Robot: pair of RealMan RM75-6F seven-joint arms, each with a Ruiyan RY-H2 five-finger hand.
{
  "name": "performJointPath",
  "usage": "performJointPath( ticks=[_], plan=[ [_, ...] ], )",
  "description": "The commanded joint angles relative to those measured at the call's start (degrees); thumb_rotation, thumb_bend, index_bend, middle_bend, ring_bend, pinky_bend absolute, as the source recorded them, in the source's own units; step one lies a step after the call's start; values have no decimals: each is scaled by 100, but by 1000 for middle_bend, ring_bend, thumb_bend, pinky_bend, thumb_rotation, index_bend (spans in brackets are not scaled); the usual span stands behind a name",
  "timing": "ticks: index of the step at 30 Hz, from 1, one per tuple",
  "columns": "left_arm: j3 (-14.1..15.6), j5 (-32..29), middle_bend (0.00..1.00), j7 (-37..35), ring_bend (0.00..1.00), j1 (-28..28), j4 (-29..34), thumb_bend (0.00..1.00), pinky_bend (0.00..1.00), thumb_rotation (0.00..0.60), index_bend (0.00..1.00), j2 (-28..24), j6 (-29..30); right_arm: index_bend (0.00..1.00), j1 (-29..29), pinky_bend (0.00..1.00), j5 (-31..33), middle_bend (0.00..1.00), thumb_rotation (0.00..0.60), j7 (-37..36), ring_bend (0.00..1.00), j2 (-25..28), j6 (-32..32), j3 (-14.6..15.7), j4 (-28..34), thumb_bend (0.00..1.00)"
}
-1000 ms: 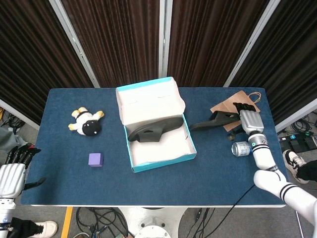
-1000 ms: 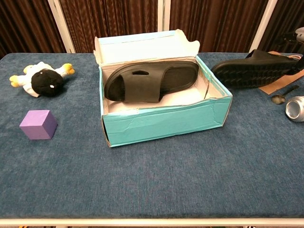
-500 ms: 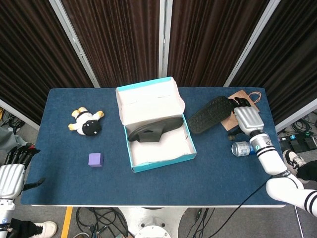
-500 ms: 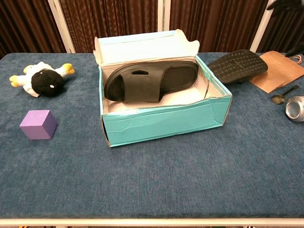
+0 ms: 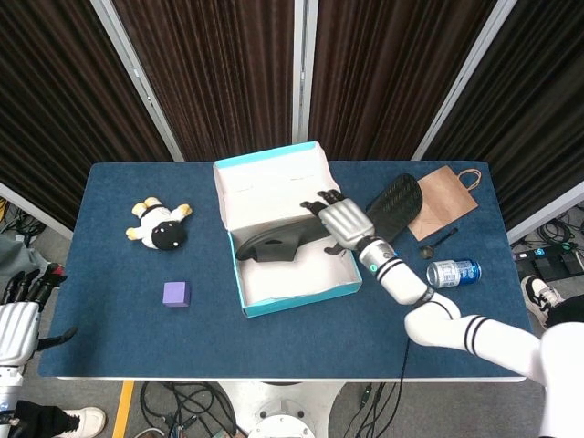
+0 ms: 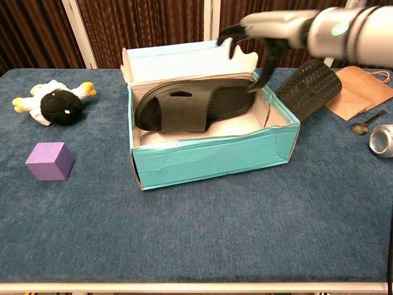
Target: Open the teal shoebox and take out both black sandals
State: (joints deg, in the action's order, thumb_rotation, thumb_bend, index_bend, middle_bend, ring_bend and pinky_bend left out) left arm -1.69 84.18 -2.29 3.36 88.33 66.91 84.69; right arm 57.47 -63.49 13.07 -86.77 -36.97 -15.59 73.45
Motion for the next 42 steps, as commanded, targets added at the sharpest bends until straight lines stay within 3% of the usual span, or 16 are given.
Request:
performJointPath(
  ticks=[1, 5, 11, 18, 27, 38, 42],
  plan=[
    [-11, -19, 166, -35, 70, 2, -40, 0, 47, 600, 194, 19, -11, 148, 411, 105, 68, 238, 600, 324, 77, -680, 9, 56, -639, 51],
    [-7, -44, 166, -124, 70, -9, -152, 0, 47, 600, 194, 56, -32, 204, 475, 127, -63, 261, 600, 273, 109, -993, -163, 87, -945, 51],
    [-30, -95, 166, -210, 70, -8, -257, 0, 47, 600, 194, 102, -65, 286, 416, 133, -283, 285, 600, 87, 130, -1019, -392, 126, -966, 63],
    [-14, -62, 166, -273, 70, 11, -326, 0, 48, 600, 194, 155, -108, 297, 394, 134, -261, 290, 600, 119, 130, -945, -386, 171, -848, 63],
    [-14, -93, 166, -348, 70, 6, -409, 0, 48, 600, 195, 202, -141, 299, 487, 134, -44, 299, 600, 292, 139, -1174, -236, 205, -1141, 65],
    [-17, -118, 166, -471, 70, 14, -563, 0, 48, 600, 194, 280, -199, 357, 413, 134, -211, 359, 600, 457, 178, -1246, -436, 376, -1078, 69],
    [-26, -109, 166, -526, 70, 30, -610, 0, 47, 600, 194, 306, -214, 365, 470, 134, -267, 365, 600, 671, 178, -1445, -490, 428, -1322, 69]
  ],
)
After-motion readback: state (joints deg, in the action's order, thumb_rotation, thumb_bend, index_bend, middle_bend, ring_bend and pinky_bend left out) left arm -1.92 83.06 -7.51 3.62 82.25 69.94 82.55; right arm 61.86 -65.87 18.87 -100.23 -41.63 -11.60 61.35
